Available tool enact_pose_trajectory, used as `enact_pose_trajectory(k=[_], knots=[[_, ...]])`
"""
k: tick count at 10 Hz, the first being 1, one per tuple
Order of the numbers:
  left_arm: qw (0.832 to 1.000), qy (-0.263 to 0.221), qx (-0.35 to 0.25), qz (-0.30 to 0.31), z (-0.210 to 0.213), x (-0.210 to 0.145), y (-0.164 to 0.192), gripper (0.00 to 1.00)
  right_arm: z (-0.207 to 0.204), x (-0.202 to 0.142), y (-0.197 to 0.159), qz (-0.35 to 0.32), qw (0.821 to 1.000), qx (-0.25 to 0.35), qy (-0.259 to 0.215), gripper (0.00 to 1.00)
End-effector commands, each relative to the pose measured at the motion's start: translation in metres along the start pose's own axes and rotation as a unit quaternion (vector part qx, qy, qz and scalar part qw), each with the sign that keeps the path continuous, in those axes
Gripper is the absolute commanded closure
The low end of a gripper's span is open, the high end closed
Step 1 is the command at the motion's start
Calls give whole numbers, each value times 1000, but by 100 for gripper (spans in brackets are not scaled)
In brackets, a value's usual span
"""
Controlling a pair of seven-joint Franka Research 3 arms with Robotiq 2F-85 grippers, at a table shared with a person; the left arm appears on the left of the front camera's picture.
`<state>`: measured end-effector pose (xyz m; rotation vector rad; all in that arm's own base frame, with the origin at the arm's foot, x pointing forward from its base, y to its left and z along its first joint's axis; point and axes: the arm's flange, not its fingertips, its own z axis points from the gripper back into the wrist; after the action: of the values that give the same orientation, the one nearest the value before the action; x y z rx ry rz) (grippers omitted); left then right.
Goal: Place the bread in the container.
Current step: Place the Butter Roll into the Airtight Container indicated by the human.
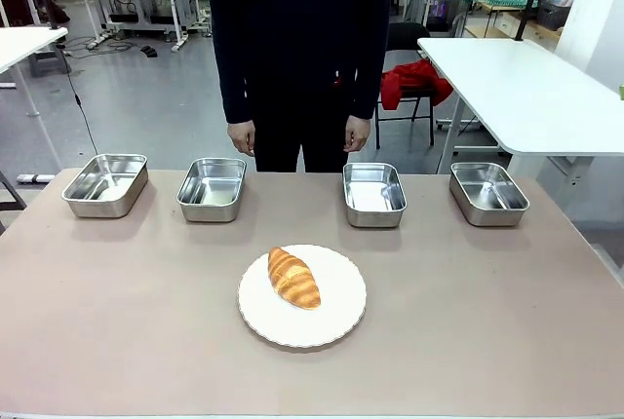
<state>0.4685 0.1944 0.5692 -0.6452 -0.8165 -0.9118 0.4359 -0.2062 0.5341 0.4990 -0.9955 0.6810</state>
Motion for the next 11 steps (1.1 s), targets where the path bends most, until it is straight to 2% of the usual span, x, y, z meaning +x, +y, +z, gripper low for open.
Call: enact_pose_trajectory(k=[1, 11], knots=[[1000, -3, -4, -7, 1, 1, -1, 0, 1, 1, 1, 5, 1000, 2, 2, 0], [1000, -3, -4, -7, 1, 1, -1, 0, 1, 1, 1, 5, 1000, 2, 2, 0]])
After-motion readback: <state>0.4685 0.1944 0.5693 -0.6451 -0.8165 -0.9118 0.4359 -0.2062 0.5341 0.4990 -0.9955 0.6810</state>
